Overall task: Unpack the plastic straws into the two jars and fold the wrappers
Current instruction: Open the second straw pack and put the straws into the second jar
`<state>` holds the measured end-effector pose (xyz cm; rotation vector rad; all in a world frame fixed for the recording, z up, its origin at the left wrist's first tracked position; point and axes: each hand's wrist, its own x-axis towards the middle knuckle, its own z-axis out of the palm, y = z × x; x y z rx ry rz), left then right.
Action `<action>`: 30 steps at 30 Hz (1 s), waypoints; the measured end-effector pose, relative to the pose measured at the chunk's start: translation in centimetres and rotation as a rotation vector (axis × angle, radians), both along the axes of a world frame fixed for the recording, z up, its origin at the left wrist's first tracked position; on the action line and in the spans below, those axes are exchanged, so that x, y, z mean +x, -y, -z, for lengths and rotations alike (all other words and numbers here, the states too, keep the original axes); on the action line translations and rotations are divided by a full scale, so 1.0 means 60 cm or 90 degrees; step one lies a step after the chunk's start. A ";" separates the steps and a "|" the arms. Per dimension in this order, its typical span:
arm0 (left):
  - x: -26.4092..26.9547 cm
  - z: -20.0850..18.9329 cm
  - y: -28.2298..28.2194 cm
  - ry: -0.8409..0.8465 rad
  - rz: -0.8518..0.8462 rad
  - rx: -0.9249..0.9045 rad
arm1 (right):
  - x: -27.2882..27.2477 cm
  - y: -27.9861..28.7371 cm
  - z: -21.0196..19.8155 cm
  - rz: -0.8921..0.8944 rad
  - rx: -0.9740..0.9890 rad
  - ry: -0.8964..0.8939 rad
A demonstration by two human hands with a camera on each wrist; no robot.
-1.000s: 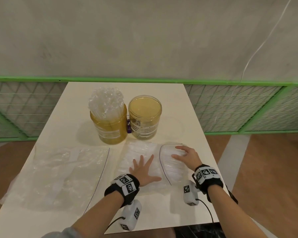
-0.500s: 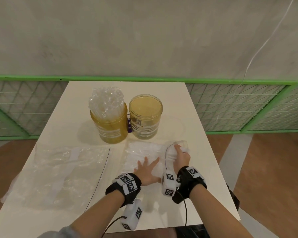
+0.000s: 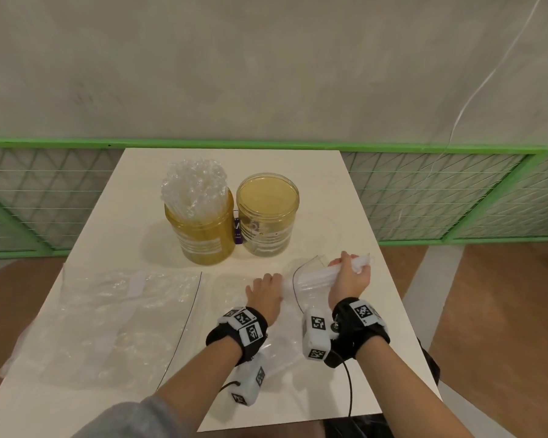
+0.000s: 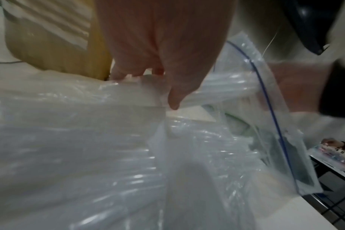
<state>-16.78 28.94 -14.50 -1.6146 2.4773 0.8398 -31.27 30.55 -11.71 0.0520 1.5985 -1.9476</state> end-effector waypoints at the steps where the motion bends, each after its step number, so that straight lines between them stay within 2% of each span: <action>1: 0.000 0.004 0.002 -0.014 -0.013 -0.020 | -0.001 0.000 -0.006 -0.005 -0.022 0.018; 3: 0.000 0.008 0.007 -0.046 -0.027 -0.026 | 0.009 -0.001 -0.012 -0.043 -0.060 0.049; 8: 0.004 0.017 0.023 -0.089 -0.026 -0.012 | 0.054 -0.004 -0.009 -0.105 -0.033 0.061; 14: 0.017 0.018 0.035 -0.194 -0.037 0.011 | 0.051 -0.011 -0.005 -0.169 -0.026 0.056; 19: 0.017 0.010 0.034 -0.176 0.000 0.011 | 0.051 0.002 -0.007 -0.098 0.037 0.038; 27: 0.033 0.025 0.049 -0.167 -0.042 0.064 | 0.028 0.004 -0.015 -0.050 0.032 0.022; 30: 0.027 0.023 0.045 -0.164 -0.049 0.052 | 0.034 0.005 -0.019 -0.076 0.002 0.031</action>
